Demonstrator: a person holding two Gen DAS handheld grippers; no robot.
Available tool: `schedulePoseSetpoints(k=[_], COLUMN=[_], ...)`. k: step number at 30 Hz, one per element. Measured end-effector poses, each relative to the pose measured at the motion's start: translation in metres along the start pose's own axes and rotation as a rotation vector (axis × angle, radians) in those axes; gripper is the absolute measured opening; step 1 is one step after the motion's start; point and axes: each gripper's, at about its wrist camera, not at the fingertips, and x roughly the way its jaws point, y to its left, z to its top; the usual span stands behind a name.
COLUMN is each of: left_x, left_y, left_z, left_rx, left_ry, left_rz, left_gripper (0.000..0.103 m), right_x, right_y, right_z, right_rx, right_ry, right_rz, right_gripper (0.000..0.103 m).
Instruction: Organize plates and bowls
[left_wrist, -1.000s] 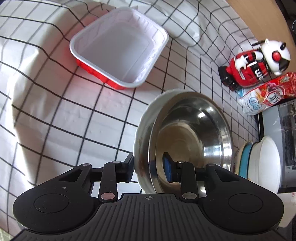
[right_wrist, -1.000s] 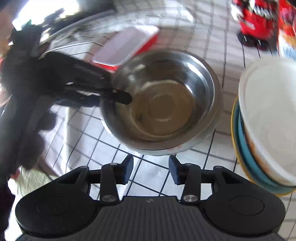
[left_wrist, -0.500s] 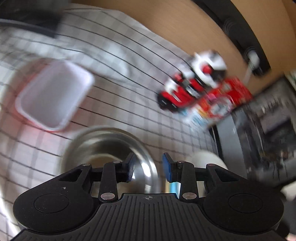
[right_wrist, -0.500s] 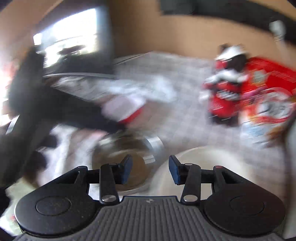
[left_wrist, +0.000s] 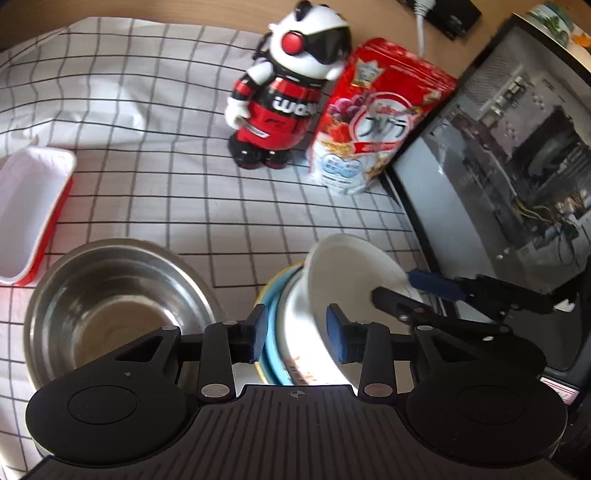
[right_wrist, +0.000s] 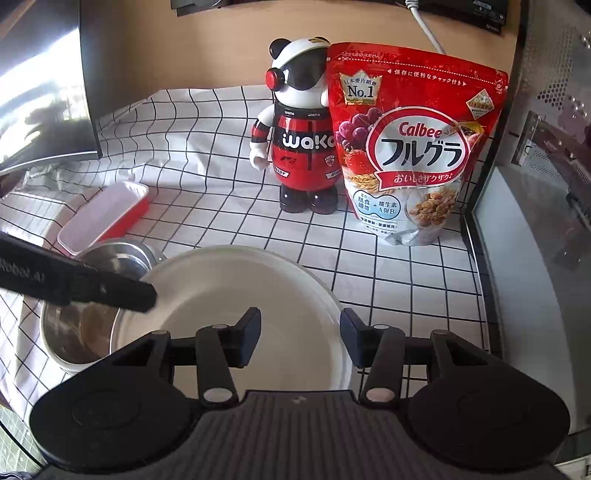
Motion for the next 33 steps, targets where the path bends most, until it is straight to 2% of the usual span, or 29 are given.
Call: schedulePoseSetpoints(k=[3,7,8,9,12,17,20,23,28,30,33], left_x=[-0.001,0.007,0.009,0.01,0.013,0.015,0.011,0.002,-0.01,-0.013,-0.014], left_y=[-0.002,-0.004,-0.003,-0.001,0.004,0.006,0.01,0.015,0.022,0.025,0.022], left_z=[0.0,-0.001,-0.002,-0.004,-0.004,-0.003,-0.001,0.003,0.009,0.011,0.014], left_rx=[0.003,0.017,0.017,0.011,-0.02,-0.034,-0.07,-0.11,-0.134,-0.151,-0.134], left_ry=[0.001,0.023,0.032,0.035,0.046,0.085,0.091,0.059,0.037,0.042,0.055], left_rz=[-0.019,0.06,0.073,0.069,0.046,0.045,0.003,-0.031,-0.012,-0.029,-0.042], left_gripper=[0.038,0.038,0.043,0.045,0.046,0.04,0.04,0.04,0.04,0.04,0.04], right_x=[0.002,0.004,0.005,0.004,0.006,0.006,0.004,-0.004,-0.02,-0.023,-0.019], right_y=[-0.001,-0.003,-0.004,-0.005,-0.002,0.004,0.005,0.004,-0.005,-0.012,-0.021], right_z=[-0.004,-0.004,-0.004,-0.005,-0.005,-0.006,-0.005,-0.001,0.009,0.012,0.013], right_rx=[0.034,0.048,0.054,0.058,0.055,0.055,0.056,0.048,0.03,0.054,0.12], right_ry=[0.041,0.048,0.049,0.048,0.058,0.1,0.113,0.089,0.013,0.007,0.046], right_rz=[0.069,0.057,0.063,0.066,0.094,0.141,0.143,0.137,0.101,0.097,0.132], right_gripper=[0.049,0.049,0.049,0.05,0.061,0.061,0.061,0.061,0.061,0.062,0.062])
